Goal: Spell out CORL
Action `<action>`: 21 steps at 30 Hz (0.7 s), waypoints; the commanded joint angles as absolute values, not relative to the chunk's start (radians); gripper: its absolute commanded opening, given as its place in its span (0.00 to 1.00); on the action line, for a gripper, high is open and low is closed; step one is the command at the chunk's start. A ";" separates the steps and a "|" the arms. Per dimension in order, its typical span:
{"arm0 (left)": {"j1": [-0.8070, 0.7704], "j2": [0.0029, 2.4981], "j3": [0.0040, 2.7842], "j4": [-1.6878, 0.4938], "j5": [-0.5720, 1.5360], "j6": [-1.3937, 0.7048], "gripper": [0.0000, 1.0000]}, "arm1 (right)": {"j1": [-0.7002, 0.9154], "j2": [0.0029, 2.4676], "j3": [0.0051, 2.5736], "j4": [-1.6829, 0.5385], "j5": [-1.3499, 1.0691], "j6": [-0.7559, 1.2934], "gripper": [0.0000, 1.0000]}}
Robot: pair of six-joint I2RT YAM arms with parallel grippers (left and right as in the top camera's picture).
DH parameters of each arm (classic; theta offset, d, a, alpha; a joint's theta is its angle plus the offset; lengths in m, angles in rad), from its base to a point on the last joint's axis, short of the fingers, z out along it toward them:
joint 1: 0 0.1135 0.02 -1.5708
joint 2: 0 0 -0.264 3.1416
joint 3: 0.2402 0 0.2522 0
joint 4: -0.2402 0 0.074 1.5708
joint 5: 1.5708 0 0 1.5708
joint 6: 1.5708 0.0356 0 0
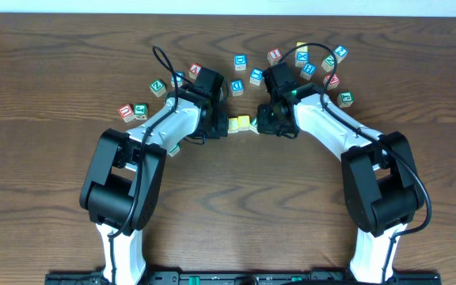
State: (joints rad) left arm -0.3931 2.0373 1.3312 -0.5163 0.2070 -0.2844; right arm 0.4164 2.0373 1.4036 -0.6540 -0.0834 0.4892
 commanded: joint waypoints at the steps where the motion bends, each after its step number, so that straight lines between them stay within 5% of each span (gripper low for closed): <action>1: -0.389 2.048 1.348 -0.526 0.191 -0.286 0.07 | 0.421 2.007 1.402 -0.636 -0.089 0.486 0.08; 21: -0.389 2.048 1.348 -0.526 0.191 -0.286 0.07 | 0.438 1.995 1.410 -0.564 -0.055 0.476 0.10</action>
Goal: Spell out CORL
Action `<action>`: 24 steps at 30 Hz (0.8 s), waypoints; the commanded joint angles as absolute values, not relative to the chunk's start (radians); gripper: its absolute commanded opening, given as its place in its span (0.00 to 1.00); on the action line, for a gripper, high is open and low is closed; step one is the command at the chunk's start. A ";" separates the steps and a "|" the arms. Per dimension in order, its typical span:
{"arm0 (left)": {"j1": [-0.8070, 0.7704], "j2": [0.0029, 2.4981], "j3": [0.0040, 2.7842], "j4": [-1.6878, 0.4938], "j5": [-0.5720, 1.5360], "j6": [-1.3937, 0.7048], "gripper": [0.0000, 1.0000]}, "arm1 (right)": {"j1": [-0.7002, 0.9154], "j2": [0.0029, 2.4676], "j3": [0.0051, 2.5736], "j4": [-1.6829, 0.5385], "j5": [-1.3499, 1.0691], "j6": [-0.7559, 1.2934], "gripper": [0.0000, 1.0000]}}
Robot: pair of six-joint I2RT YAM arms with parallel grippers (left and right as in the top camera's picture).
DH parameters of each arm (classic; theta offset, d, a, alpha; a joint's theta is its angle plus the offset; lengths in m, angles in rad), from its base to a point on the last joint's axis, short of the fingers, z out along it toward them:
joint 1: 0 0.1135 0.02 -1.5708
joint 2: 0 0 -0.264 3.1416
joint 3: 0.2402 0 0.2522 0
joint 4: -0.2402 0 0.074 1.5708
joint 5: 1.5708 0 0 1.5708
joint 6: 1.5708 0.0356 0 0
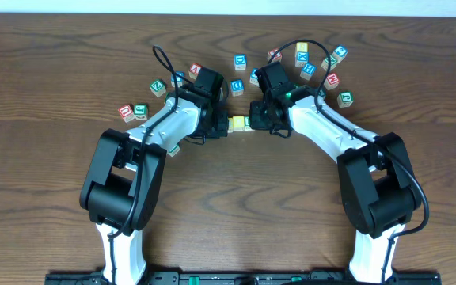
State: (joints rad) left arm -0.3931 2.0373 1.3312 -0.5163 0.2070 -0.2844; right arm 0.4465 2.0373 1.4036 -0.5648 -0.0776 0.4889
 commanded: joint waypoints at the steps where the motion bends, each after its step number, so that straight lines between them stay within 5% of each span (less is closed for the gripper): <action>1: -0.389 2.048 1.348 -0.526 0.191 -0.286 0.07 | 0.427 1.981 1.416 -0.564 -0.054 0.469 0.11; 24: -0.444 2.048 1.348 -0.468 0.191 -0.290 0.07 | 0.289 1.982 1.405 -0.678 0.058 0.463 0.17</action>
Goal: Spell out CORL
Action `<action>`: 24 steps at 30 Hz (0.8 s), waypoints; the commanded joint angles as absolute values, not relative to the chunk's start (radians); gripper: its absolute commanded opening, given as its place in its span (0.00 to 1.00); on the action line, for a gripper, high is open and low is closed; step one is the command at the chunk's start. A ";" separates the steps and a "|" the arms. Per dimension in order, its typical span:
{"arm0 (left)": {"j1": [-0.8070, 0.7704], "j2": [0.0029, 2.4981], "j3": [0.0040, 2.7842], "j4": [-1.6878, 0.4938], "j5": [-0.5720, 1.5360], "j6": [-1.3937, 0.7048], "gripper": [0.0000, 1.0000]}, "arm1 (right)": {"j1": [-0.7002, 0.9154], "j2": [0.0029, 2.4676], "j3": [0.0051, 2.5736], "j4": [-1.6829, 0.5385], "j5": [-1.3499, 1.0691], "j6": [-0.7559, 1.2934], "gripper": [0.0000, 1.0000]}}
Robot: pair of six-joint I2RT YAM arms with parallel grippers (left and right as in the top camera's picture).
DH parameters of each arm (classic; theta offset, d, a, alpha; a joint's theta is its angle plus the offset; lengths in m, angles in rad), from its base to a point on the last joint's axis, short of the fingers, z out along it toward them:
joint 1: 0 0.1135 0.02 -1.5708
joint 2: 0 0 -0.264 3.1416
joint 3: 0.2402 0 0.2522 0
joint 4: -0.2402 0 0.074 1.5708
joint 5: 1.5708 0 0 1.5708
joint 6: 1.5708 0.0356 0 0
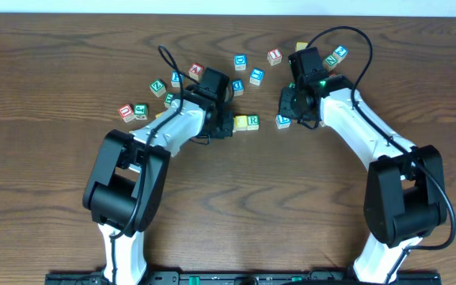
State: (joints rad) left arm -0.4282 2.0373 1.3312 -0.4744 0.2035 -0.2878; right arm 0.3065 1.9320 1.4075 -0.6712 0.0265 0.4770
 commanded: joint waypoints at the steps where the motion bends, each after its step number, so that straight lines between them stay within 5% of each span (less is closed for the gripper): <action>1: -0.447 2.048 1.348 -0.467 0.191 -0.290 0.07 | 0.289 1.984 1.404 -0.682 0.059 0.463 0.17; 24: -0.450 2.048 1.348 -0.466 0.191 -0.290 0.07 | 0.295 2.014 1.396 -0.693 0.035 0.463 0.14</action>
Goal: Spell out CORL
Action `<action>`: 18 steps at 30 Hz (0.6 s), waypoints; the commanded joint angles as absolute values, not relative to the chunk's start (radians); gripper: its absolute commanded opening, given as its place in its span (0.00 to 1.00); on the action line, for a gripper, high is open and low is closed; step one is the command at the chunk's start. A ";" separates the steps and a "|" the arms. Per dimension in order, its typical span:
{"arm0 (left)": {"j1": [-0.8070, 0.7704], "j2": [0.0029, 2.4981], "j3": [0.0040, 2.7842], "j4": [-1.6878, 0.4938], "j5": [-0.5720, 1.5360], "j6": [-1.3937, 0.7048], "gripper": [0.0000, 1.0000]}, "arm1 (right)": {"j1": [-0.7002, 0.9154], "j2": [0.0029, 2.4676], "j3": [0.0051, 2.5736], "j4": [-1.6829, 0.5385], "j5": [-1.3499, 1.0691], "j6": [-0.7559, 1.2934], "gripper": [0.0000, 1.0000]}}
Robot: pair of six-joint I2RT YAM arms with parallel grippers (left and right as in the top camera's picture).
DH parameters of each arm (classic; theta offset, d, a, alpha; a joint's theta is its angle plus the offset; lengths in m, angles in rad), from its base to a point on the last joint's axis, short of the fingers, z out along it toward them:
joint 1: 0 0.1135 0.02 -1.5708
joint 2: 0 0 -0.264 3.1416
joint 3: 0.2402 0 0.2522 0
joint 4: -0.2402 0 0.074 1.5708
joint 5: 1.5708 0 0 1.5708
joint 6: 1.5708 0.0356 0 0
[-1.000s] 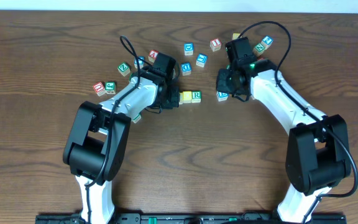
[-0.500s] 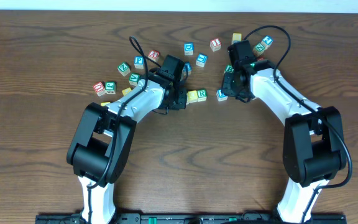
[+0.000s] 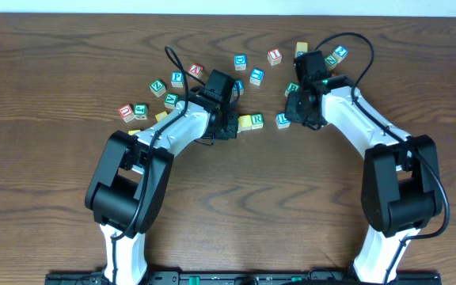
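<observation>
On the overhead view a short row of letter blocks lies mid-table: a yellow block (image 3: pixel 245 122) with a green-lettered R block (image 3: pixel 257 120) touching its right side. My left gripper (image 3: pixel 229 126) sits right against the row's left end and hides whatever lies beneath it; its jaws cannot be made out. A blue-lettered block (image 3: pixel 283 120) rests a small gap to the right of the R block. My right gripper (image 3: pixel 290 115) is at that blue block, pointing down-left, and its fingers are too small to read.
Loose letter blocks lie scattered behind the row: a cluster at the left (image 3: pixel 158 86), red and green ones further left (image 3: pixel 125 112), blue ones at the back middle (image 3: pixel 240 62), and several behind the right arm (image 3: pixel 340 52). Cables loop over both wrists.
The left gripper has shifted slightly to the right against the row's left end. The right gripper has come a little lower toward the blue block, which lies where it did.
At first both grippers met at the yellow blocks in mid-table, the right one close on the row's right end. Then the right gripper was off to the right at a blue block, with an R block left at the row's end. The left gripper stayed at the row throughout.
</observation>
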State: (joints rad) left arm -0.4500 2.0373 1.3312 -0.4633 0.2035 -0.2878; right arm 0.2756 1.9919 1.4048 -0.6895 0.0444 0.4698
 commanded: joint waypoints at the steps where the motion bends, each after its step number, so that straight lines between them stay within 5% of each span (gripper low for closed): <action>1: -0.450 2.048 1.348 -0.466 0.191 -0.290 0.07 | 0.297 2.015 1.395 -0.693 0.034 0.464 0.14; 18: -0.450 2.048 1.348 -0.466 0.190 -0.281 0.07 | 0.324 2.015 1.391 -0.661 -0.018 0.467 0.14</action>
